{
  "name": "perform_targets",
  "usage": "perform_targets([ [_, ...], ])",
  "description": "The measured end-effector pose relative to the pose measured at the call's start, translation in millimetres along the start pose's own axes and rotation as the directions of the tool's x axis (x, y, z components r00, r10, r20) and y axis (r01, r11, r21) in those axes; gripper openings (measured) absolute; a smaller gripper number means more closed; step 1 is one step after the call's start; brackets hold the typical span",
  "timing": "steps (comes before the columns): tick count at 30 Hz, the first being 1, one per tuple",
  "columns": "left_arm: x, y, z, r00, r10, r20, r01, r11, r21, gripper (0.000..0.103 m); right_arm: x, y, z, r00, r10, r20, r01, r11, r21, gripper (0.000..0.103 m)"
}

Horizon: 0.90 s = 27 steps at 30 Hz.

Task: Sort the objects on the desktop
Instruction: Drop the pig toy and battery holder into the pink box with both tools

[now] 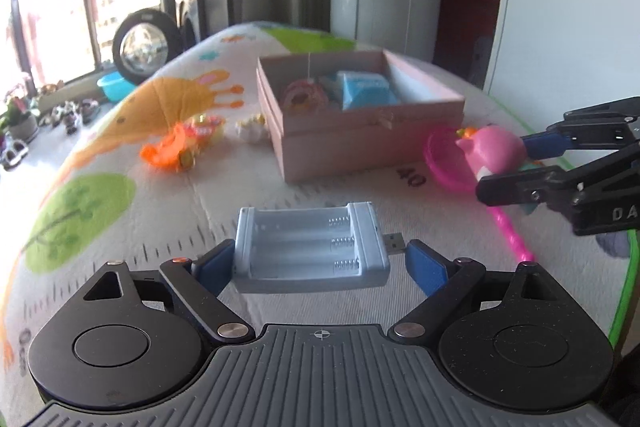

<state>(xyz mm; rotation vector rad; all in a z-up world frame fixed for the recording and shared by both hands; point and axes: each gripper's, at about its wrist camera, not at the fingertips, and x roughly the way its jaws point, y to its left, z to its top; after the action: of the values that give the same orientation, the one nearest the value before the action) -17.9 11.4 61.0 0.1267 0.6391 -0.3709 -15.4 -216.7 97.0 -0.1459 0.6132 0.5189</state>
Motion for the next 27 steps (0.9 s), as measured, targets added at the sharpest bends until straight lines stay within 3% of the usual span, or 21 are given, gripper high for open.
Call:
perform_targets([
  [4, -8, -9, 53, 0.985, 0.012, 0.169, -0.022, 0.998, 0.059, 0.094, -41, -24, 30, 0.986, -0.063, 0.152, 0.054, 0.997, 0.061, 0.047],
  [7, 10, -18, 92, 0.966, 0.024, 0.256, -0.039, 0.998, 0.055, 0.094, -51, -35, 40, 0.971, -0.128, 0.202, 0.113, 0.990, 0.085, 0.047],
  [9, 30, -21, 113, 0.959, 0.047, 0.281, -0.054, 0.998, 0.015, 0.094, -51, -41, 41, 0.968, -0.147, 0.203, 0.128, 0.986, 0.103, 0.047],
  [12, 65, -24, 131, 0.975, 0.032, 0.221, -0.029, 0.999, -0.016, 0.097, -47, -50, 41, 0.967, -0.178, 0.183, 0.158, 0.980, 0.118, 0.047],
  [16, 74, -17, 108, 0.987, 0.020, 0.157, -0.013, 0.999, -0.046, 0.100, -44, -62, 38, 0.963, -0.223, 0.152, 0.203, 0.969, 0.139, 0.047],
  [19, 68, -6, 79, 0.993, 0.051, 0.108, -0.042, 0.996, -0.083, 0.100, -40, -74, 41, 0.963, -0.230, 0.141, 0.206, 0.964, 0.168, 0.047],
  [27, 52, 17, 9, 0.992, 0.125, -0.031, -0.127, 0.988, -0.090, 0.101, 12, -87, 92, 0.981, -0.143, 0.131, 0.121, 0.979, 0.161, 0.047],
])
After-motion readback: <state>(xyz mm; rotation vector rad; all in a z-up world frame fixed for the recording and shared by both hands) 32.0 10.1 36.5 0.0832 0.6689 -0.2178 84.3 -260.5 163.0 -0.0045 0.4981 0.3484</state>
